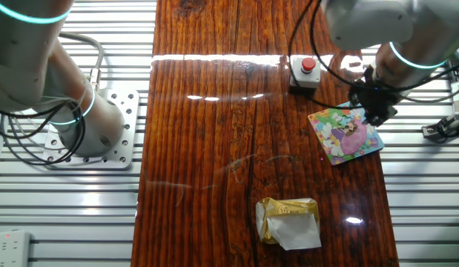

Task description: Assemble one piece of a puzzle

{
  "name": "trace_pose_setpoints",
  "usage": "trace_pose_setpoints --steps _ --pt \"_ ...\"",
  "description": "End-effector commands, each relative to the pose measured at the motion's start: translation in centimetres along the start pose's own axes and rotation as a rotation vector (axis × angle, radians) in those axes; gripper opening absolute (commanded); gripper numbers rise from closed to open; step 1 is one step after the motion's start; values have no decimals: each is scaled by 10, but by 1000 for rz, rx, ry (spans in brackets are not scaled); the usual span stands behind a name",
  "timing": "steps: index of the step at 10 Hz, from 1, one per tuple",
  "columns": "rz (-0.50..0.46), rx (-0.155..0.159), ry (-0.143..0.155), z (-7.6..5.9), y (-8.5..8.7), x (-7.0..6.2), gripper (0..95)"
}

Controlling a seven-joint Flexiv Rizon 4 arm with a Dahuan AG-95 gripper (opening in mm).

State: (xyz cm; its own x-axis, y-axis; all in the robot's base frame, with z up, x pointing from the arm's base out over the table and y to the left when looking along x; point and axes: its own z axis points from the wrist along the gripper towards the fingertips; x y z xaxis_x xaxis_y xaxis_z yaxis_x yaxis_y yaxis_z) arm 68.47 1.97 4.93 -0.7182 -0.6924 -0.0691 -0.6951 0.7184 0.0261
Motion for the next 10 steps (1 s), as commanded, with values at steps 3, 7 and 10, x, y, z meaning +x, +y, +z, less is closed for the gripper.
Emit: trace_pose_setpoints --steps 3,7,10 --pt "-441 -9 76 13 2 -7 380" --pt "-444 -19 96 27 10 -1 380" --pt "-444 -32 101 24 10 2 380"
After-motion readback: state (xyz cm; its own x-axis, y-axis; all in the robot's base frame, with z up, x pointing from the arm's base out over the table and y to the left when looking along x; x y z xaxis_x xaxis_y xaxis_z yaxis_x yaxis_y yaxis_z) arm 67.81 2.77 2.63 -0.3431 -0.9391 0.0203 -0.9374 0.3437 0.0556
